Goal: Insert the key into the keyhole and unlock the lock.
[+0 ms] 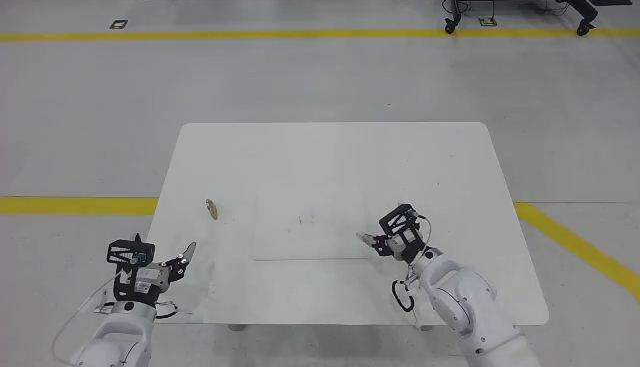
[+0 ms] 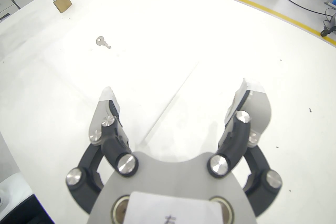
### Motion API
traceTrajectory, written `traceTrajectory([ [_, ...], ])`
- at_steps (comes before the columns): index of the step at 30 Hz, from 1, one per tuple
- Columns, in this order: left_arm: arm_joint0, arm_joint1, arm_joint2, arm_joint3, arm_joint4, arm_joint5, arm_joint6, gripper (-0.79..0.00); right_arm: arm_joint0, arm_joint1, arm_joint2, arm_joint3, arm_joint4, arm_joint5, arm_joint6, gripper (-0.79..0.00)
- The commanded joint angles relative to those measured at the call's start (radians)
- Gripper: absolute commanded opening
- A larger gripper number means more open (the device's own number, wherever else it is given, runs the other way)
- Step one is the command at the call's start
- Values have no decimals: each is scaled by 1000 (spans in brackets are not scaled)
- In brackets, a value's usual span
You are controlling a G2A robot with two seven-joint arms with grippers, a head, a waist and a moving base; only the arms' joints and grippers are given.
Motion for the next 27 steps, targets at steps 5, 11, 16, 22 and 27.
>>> traceTrajectory([
  [5,0,0,0,0,0,0,0,0,-1,0,-6,-4,5,-18,-8,0],
  [11,0,0,0,0,0,0,0,0,121,-10,-88,55,46,-166,54,0],
  [16,0,0,0,0,0,0,0,0,265,-37,-211,159,91,-209,124,-172],
  [22,0,0,0,0,0,0,0,0,404,-78,-331,307,206,-223,231,-342],
  [27,0,0,0,0,0,0,0,0,496,-111,-395,410,341,-228,294,-382],
])
